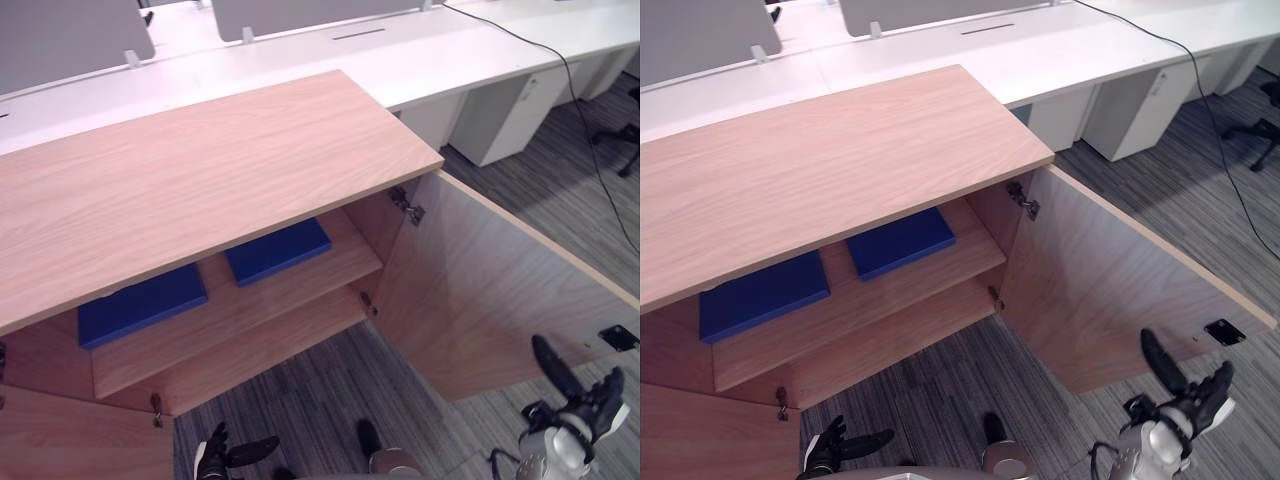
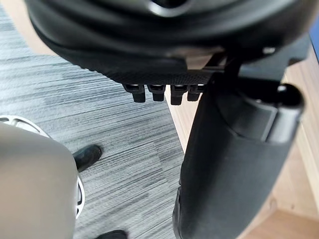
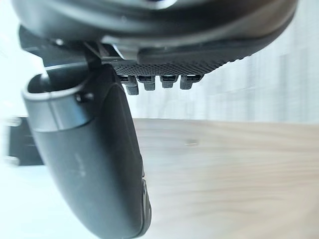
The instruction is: Walk over to the cabinet, pick up the folder, carry it to the office cabinet, place the folder inside the office cabinet, then close the office cabinet door
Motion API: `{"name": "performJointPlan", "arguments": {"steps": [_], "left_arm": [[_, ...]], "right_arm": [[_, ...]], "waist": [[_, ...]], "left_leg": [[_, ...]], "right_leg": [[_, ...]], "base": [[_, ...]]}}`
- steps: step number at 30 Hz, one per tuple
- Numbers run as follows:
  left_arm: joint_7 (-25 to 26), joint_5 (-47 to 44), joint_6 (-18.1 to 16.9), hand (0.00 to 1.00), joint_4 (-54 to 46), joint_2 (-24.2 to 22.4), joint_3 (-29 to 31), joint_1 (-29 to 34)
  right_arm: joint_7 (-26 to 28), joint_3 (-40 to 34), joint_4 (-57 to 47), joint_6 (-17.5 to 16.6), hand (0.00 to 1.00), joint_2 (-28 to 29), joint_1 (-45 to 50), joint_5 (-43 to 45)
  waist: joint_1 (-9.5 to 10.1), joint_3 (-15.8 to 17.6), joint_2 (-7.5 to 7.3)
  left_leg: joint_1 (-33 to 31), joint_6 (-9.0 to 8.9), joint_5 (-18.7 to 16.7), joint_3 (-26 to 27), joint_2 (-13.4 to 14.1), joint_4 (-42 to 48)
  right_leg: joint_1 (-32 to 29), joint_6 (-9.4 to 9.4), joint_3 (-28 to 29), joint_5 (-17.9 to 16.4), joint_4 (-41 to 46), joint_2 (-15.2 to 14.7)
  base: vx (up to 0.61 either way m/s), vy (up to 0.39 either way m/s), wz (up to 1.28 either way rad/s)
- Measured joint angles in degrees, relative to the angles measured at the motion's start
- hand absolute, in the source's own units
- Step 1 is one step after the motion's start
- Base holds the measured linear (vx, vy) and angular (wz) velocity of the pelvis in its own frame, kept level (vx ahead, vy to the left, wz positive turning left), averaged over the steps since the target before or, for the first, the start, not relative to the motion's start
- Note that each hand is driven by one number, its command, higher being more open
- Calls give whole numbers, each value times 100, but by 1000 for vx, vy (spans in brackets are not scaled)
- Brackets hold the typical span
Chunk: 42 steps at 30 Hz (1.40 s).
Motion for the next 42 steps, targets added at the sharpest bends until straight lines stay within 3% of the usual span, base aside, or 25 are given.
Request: {"name": "performJointPlan", "arguments": {"steps": [4, 7, 10, 15, 21, 27, 29, 31, 32, 34, 36, 38, 42], "left_arm": [[-18, 96, -56, 100, 13, 1, -231, 3], [-27, 94, -82, 100, 17, 9, -444, -13], [-44, 100, -162, 100, 26, 8, -671, -55], [-51, 206, -184, 100, 39, 10, -696, -129], [5, 427, -172, 100, 37, 81, -687, -392], [22, 641, -182, 100, 29, 15, -956, -651], [26, 652, -154, 100, 28, 81, -1033, -721], [12, 934, -99, 100, 38, 416, -1284, -916], [1, 983, -81, 100, 41, 512, -1312, -981], [-15, 995, -42, 100, 62, 795, -1344, -1245], [-18, 991, -24, 100, 59, 890, -1377, -1419], [-40, 981, 2, 100, 15, 901, -1410, -1538], [-93, 958, 93, 100, 13, 905, -1401, -1438]], "right_arm": [[109, 120, 335, -72, 100, -649, -409, 64], [295, 650, 480, -176, 100, -1053, -492, 231], [460, 1237, 473, -174, 100, -1302, -506, 227], [487, 1825, -58, -174, 100, -1158, -345, 220], [831, 2720, -1825, -158, 100, -466, 1120, 184], [844, 4199, -3372, -94, 100, -15, 3122, -310], [844, 4693, -3531, -73, 100, -15, 3539, -579], [884, 5300, -3570, 129, 100, -73, 3723, -917], [950, 5455, -3571, 197, 100, -136, 3723, -937], [1401, 6056, -3599, 417, 100, -486, 3691, -977], [1772, 6548, -3600, 579, 100, -761, 3381, -1078], [1929, 6893, -3591, 870, 100, -823, 2711, -1180], [2193, 6872, -3418, 861, 100, -623, 779, -1537]], "waist": [[-44, 53, 337], [-168, 151, 473], [-211, 194, 486], [-247, 398, 452], [-424, 566, 247], [-560, 705, 0], [-578, 710, -156], [-562, 719, -468], [-544, 724, -544], [-402, 698, -773], [-213, 680, -836], [35, 683, -834], [400, 679, -837]], "left_leg": [[-148, 35, -190, -5, -36, 192], [-201, 38, -326, -78, -35, 318], [-255, 48, -416, -49, -53, 434], [-306, 13, -506, 133, -18, 621], [-352, -35, -669, 312, 249, 983], [-348, -130, -854, 297, 541, 1419], [-402, -131, -906, 225, 609, 1557], [-501, -125, -936, 69, 695, 1752], [-519, -117, -941, 23, 716, 1799], [-710, -92, -955, -289, 804, 2017], [-908, -86, -958, -570, 864, 2197], [-1138, -78, -951, -915, 885, 2364], [-1644, -40, -839, -1809, 822, 2564]], "right_leg": [[-160, 30, 263, 70, -66, 0], [-222, 52, 376, 130, -110, -16], [-299, 81, 545, 205, -152, -26], [-387, 125, 742, 290, -205, 2], [-368, 72, 1059, 479, -308, 197], [-224, 45, 1068, 522, -300, 338], [-208, 42, 1003, 534, -285, 352], [-196, 56, 869, 529, -207, 364], [-189, 63, 831, 523, -175, 370], [-157, 51, 551, 493, -112, 360], [-151, -7, 272, 444, -78, 335], [-139, -36, -64, 425, -71, 292], [-68, -123, -926, 355, -99, 176]], "base": [[77, -38, -34], [39, -65, -31], [-14, -66, -28], [-42, -89, -23], [13, -104, -31], [-34, -86, -5], [-67, -62, 13], [-101, -76, 26], [-151, -104, 37], [-135, -89, 52], [-123, -73, 73], [-120, -71, 87], [-52, -44, 113]]}}
